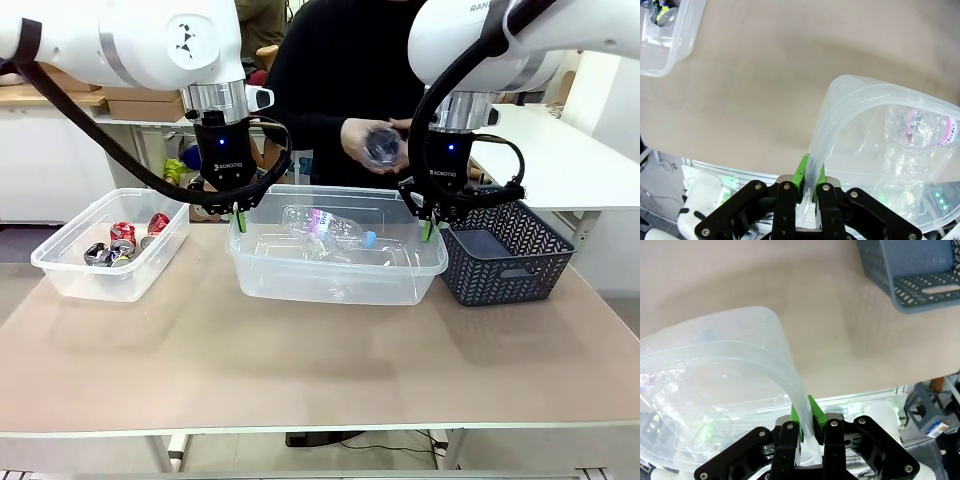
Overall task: Sort the waste into each basket.
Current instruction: Offer the picked Organizing box to the human.
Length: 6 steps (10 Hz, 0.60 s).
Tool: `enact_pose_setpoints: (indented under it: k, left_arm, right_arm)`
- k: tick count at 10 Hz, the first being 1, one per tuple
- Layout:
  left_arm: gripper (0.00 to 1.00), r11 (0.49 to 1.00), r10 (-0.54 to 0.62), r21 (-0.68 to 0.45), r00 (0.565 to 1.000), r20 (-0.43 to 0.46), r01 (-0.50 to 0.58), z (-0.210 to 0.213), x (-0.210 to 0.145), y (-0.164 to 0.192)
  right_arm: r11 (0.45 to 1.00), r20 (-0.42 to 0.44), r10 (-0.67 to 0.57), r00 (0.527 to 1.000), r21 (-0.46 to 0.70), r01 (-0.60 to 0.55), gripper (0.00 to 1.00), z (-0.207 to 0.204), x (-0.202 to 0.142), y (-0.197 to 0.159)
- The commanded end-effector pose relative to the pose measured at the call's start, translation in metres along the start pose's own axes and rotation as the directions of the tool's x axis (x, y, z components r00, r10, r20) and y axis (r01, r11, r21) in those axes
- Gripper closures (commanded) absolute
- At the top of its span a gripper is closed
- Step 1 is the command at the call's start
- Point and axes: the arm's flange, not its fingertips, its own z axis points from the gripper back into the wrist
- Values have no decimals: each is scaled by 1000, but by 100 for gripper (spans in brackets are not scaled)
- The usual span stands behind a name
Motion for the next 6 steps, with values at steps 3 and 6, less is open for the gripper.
enact_pose_setpoints:
  k: [3, 6]
  left_arm:
    - [100, 999, 39, -3, 999, 24, -39, 3, -1, 7]
    - [100, 999, 39, -3, 999, 24, -39, 3, -1, 7]
  right_arm:
    - [1000, -20, -7, 1000, 1, 7, 95, -2, 0, -5]
    - [1000, -20, -7, 1000, 1, 7, 95, -2, 0, -5]
